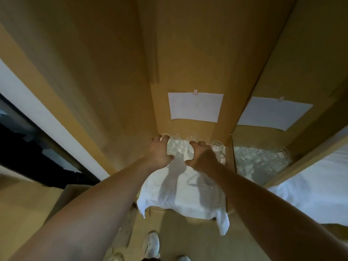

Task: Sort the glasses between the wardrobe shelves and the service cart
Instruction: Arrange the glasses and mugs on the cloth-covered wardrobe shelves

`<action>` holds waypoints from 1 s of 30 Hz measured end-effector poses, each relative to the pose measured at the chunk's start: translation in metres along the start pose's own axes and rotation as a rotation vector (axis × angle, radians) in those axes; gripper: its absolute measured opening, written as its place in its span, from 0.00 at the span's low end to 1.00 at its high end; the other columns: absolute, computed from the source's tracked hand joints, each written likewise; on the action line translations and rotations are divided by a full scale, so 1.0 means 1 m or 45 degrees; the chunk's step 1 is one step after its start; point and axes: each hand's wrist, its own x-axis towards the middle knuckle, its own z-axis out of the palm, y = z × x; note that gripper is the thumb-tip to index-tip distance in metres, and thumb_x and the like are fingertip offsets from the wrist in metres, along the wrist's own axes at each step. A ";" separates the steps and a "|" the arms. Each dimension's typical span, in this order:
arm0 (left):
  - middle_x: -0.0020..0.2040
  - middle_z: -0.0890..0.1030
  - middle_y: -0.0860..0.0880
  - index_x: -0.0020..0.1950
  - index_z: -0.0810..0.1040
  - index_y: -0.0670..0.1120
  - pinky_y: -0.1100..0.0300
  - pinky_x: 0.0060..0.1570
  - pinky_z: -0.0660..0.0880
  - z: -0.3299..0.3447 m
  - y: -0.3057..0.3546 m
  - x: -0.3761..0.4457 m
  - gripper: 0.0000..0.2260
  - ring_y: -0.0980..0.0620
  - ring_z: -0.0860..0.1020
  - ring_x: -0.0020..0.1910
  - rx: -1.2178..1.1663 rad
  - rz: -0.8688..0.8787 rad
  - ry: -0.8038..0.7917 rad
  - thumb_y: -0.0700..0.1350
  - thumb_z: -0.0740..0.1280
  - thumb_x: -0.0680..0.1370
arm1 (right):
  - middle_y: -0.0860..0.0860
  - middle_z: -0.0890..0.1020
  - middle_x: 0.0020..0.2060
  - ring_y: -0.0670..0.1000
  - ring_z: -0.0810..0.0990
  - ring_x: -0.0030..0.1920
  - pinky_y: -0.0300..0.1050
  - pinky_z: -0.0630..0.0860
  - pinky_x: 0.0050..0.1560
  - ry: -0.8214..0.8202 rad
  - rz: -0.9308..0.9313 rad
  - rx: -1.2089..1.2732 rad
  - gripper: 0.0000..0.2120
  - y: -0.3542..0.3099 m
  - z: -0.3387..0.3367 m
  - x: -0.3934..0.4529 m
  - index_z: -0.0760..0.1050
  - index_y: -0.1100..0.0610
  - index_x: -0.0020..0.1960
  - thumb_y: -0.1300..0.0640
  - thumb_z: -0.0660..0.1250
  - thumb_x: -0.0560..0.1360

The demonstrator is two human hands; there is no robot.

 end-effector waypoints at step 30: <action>0.78 0.61 0.43 0.79 0.60 0.48 0.49 0.72 0.63 0.178 -0.009 0.175 0.35 0.41 0.57 0.77 -0.121 0.195 -0.423 0.53 0.71 0.77 | 0.58 0.68 0.71 0.61 0.69 0.70 0.52 0.69 0.68 -0.143 0.916 0.323 0.34 0.117 0.158 0.105 0.61 0.53 0.77 0.47 0.70 0.76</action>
